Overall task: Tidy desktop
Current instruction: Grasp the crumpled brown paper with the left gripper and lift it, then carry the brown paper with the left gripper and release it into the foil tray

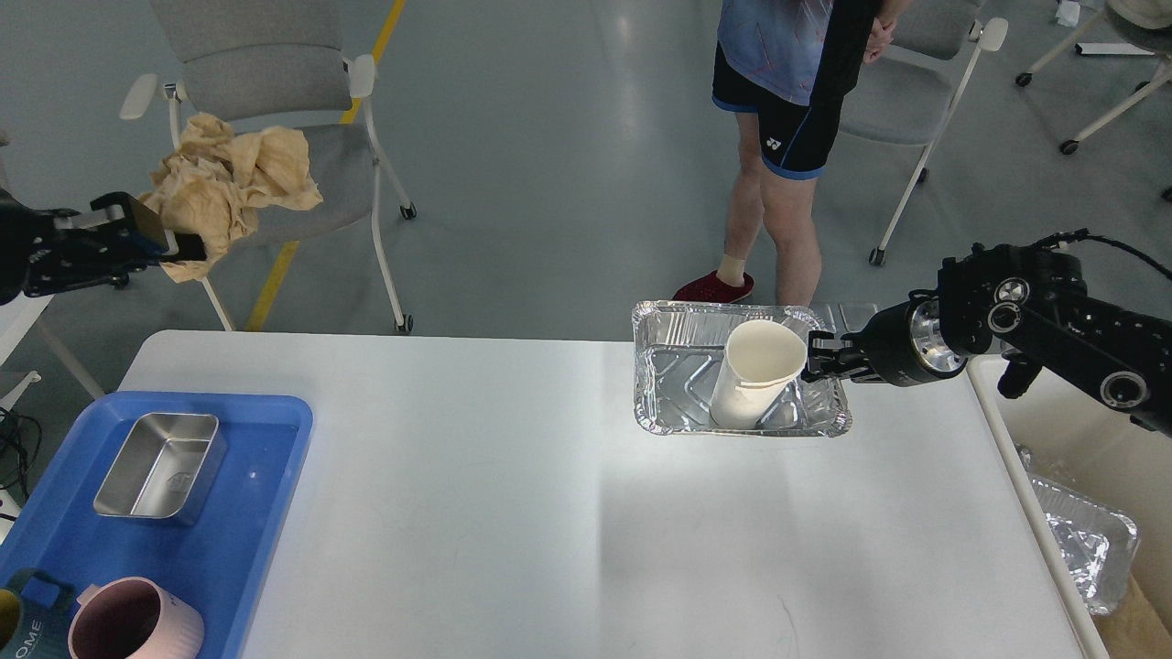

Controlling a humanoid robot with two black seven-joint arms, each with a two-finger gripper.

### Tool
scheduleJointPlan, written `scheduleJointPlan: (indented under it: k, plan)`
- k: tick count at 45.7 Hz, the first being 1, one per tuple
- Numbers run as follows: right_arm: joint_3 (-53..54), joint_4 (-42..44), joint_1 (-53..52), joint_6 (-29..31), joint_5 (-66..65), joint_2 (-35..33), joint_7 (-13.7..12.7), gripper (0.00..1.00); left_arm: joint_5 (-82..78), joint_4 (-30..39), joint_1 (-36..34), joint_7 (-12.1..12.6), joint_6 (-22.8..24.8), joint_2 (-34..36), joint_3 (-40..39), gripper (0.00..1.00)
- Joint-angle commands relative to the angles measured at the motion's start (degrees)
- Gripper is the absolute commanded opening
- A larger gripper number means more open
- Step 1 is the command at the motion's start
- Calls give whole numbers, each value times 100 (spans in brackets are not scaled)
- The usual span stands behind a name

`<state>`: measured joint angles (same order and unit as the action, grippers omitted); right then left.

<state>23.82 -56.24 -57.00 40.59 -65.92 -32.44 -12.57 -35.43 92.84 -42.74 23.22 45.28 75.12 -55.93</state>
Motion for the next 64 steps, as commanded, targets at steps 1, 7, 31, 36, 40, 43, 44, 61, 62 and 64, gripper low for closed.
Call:
scheduleJointPlan:
  k: [1, 7, 31, 36, 40, 43, 44, 61, 62, 64]
  plan:
    - [0, -1, -4, 1, 9, 1, 0, 0, 97, -3, 11, 16, 16, -58, -85, 0]
    - [0, -1, -4, 1, 0, 10, 0, 0, 18, -20, -42, 104, -203, -857, -32, 0]
    - [0, -19, 5, -8, 9, 10, 17, 0, -2223, -2445, -1140, 183, -678, -6307, 1251, 0]
    - [70, -36, 31, -8, 18, 10, 18, 0, -2372, -2745, -1079, 166, -740, -6887, 1260, 0]
    - [79, -36, 31, 1, 18, 19, 18, 0, -2451, -2806, -1000, 165, -810, -7055, 1347, 0]
    - [79, -36, 31, -8, 18, 19, 18, 0, -2478, -2885, -912, 157, -933, -7134, 1444, 1]
    - [79, -36, 31, -8, 18, 19, 18, 0, -2469, -2894, -903, 157, -985, -7169, 1462, 4]
    - [79, -45, 31, -8, 18, 10, 18, 0, -2487, -3026, -675, 209, -1715, -7275, 1471, 77]
    - [79, -45, 31, -8, 18, 10, 18, 0, -2452, -3061, -648, 209, -1794, -7266, 1471, 84]
    - [79, -45, 31, -8, 18, 10, 9, 0, -2390, -3070, -648, 192, -1847, -7257, 1462, 86]
